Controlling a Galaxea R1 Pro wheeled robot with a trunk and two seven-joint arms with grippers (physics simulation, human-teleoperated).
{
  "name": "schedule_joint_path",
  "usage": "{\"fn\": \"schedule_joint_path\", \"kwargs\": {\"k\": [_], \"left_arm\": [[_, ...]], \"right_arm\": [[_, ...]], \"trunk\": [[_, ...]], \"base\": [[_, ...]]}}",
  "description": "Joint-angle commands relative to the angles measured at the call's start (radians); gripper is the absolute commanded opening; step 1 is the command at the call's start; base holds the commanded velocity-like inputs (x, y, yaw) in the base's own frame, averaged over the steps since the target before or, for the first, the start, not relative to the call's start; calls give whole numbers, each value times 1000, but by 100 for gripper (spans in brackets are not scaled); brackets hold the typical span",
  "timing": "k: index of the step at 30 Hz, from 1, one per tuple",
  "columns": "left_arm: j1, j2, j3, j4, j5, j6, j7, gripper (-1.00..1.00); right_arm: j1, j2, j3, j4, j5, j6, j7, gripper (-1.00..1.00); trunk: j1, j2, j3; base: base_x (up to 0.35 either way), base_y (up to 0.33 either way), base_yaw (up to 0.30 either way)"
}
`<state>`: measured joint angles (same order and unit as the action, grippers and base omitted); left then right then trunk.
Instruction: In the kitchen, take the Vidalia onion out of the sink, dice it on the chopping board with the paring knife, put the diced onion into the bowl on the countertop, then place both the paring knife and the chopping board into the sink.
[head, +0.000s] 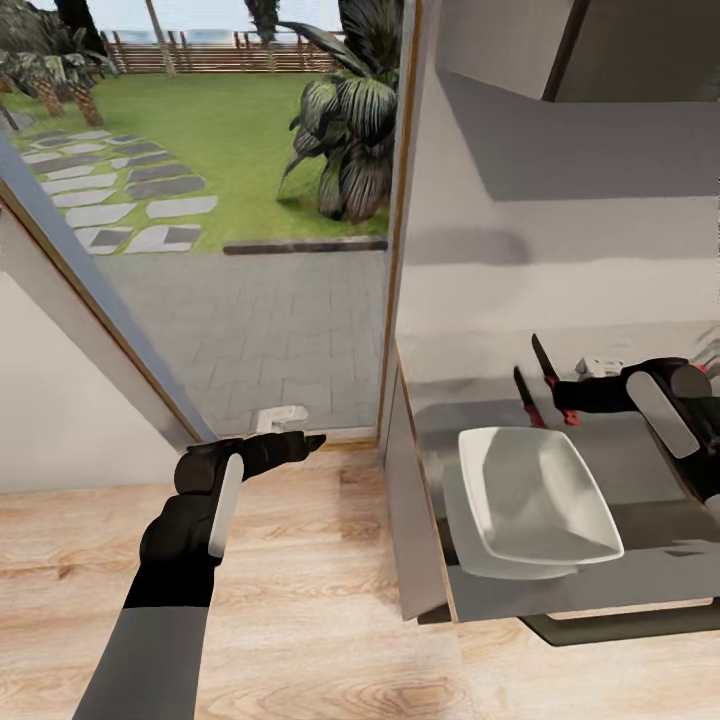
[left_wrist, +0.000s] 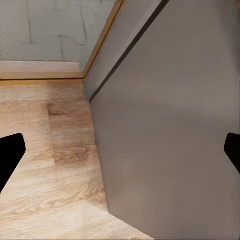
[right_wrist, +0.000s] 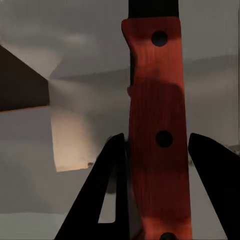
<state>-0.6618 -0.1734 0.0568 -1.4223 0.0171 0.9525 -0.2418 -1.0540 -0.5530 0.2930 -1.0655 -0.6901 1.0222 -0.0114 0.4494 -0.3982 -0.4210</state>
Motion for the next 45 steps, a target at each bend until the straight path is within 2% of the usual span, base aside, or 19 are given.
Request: {"fn": "schedule_joint_path", "kwargs": {"k": [1,6,20,26,32,35,40,41,45], "left_arm": [[-1,-1,2,-1,1,5,-3,100],[-1,-1,2,0,1,4,-3,100],[-1,-1,2,0,1,3,-3,100],[-1,-1,2,0,1,3,-3,100],[-1,-1,2,6,1,3,-3,100],[-1,-1,2,8,1,3,-3,100],[-1,-1,2,8,1,3,-3,100],[-1,-1,2,8,1,3,-3,100],[-1,-1,2,10,1,3,-3,100]], "right_arm": [[-1,-1,3,-1,-2,-5,0,-100],[-1,-1,6,-1,-1,-37,-2,-100],[2,-2,7,-1,1,-56,-7,-100],[7,-2,8,-1,6,-113,-20,-100],[23,-6,7,0,11,-134,-31,-100],[55,-42,5,1,13,-231,-62,-100],[86,-57,5,1,13,-330,-63,-100],[102,-65,5,1,14,-382,-64,-100],[109,-69,5,1,14,-401,-64,-100]], "trunk": [[1,-2,0],[1,-2,8],[1,-2,30],[1,-2,39],[1,-2,49],[1,-2,54],[1,-2,63],[1,-2,64],[1,-2,71]], "base": [[0,0,0],[0,0,0],[0,0,0],[0,0,0],[0,0,0],[0,0,0],[0,0,0],[0,0,0],[0,0,0]]}}
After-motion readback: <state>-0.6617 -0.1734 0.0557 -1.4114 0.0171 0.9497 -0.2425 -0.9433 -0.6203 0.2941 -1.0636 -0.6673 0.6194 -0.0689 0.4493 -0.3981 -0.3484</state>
